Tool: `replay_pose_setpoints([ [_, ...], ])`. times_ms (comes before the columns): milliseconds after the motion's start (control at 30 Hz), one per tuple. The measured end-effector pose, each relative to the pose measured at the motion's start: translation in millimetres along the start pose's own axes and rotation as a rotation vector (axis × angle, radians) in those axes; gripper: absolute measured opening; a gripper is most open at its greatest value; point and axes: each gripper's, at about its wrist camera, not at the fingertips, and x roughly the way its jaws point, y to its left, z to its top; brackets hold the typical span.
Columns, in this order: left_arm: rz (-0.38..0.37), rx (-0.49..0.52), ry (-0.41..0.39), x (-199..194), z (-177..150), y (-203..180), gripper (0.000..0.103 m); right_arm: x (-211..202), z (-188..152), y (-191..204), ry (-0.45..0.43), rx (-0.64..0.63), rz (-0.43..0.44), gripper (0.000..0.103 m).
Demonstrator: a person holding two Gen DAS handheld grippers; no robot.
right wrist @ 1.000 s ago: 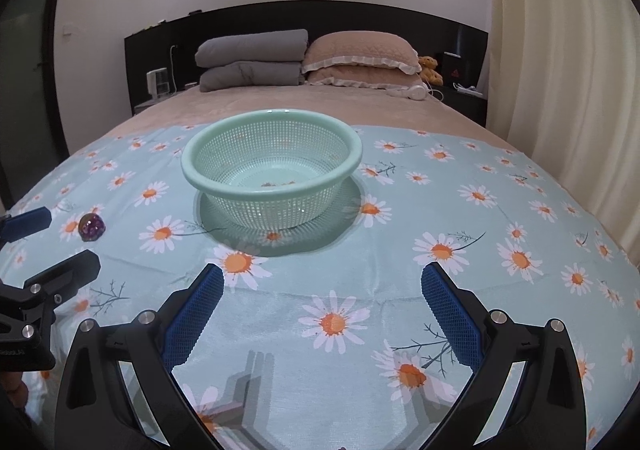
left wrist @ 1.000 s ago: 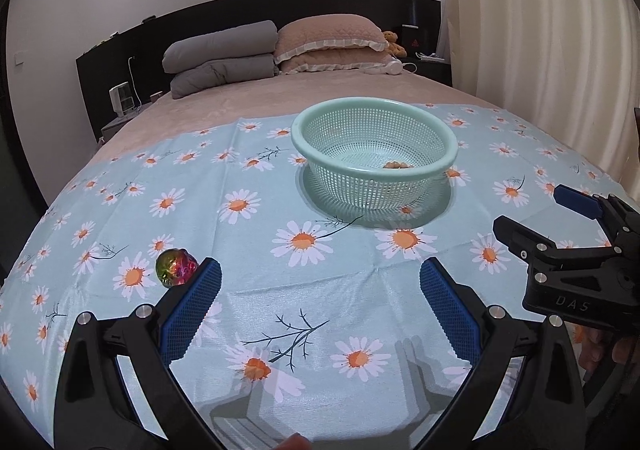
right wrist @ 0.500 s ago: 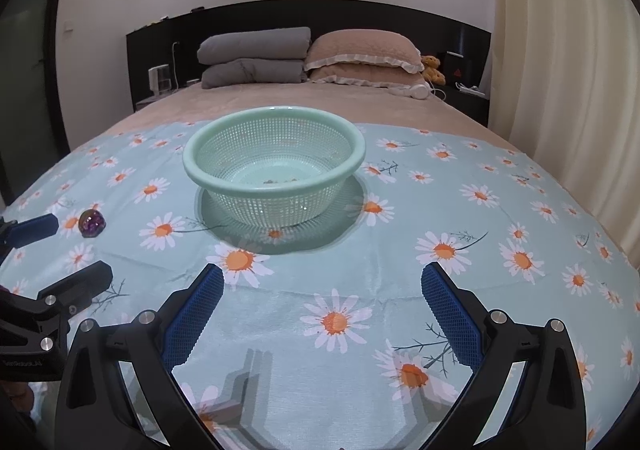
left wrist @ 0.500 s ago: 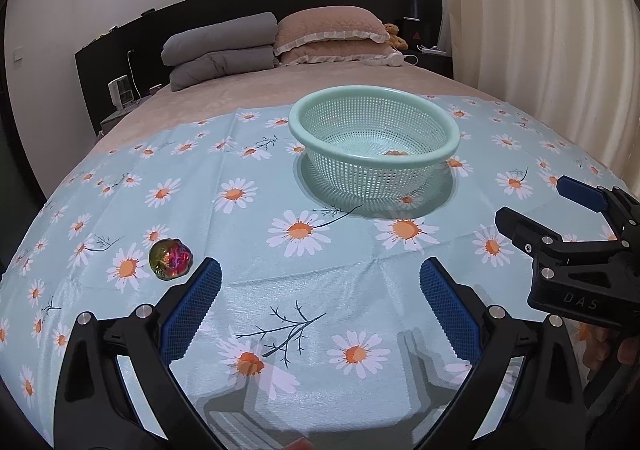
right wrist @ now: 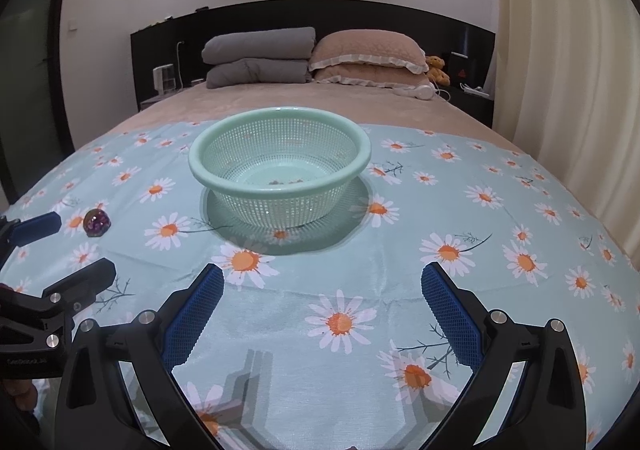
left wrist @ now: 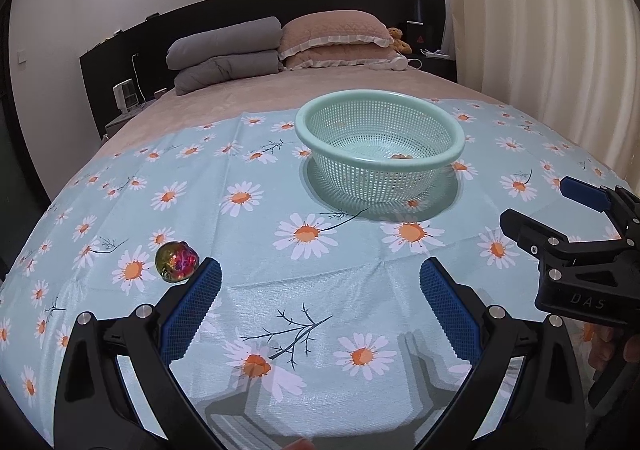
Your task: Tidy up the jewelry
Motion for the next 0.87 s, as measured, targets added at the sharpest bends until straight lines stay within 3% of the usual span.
replay_pose_setpoints([
  [567, -0.019, -0.030, -0.010, -1.0, 1.5, 8.1, 0.097, 0.7, -0.1, 3.1, -0.003, -0.027, -0.014, 0.095],
  [867, 0.021, 0.002, -0.019, -2.0, 1.7, 4.9, 0.097, 0.4, -0.2, 3.0, -0.004, -0.027, -0.014, 0.095],
])
